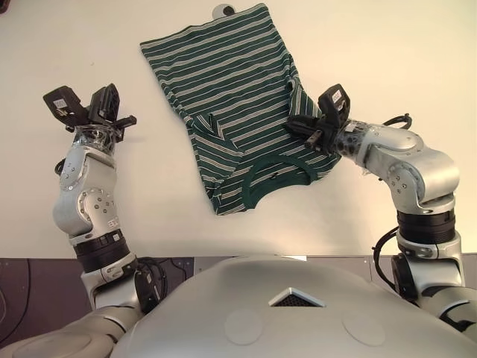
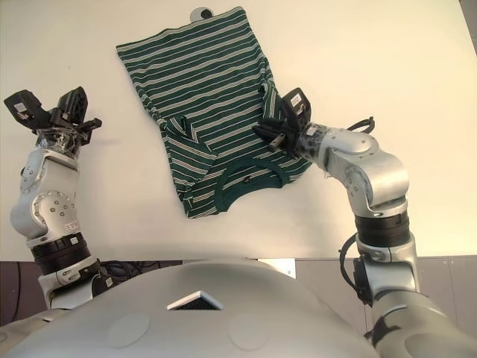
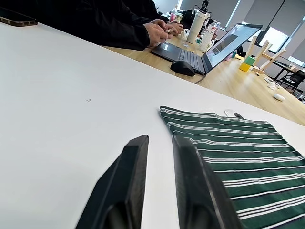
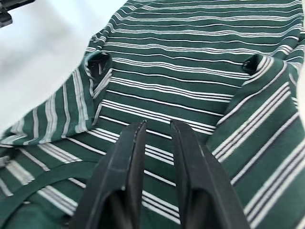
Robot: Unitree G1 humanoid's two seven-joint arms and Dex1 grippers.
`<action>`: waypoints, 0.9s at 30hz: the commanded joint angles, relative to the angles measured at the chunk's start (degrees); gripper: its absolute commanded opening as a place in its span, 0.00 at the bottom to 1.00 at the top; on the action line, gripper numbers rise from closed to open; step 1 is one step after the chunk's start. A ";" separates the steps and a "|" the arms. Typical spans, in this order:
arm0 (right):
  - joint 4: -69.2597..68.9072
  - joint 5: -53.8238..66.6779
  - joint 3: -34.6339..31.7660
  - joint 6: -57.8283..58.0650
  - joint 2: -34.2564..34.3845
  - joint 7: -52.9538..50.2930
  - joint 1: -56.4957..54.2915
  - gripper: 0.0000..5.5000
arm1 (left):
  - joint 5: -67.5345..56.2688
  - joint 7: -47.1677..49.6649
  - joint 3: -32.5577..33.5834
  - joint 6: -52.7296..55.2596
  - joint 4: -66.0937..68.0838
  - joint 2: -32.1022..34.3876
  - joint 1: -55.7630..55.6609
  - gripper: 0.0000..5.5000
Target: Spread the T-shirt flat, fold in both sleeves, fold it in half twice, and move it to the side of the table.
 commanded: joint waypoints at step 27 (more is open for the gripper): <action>13.05 7.19 -7.36 3.36 -13.06 18.11 7.37 0.16 | -13.21 -7.62 -4.38 22.21 -18.43 5.83 22.68 0.16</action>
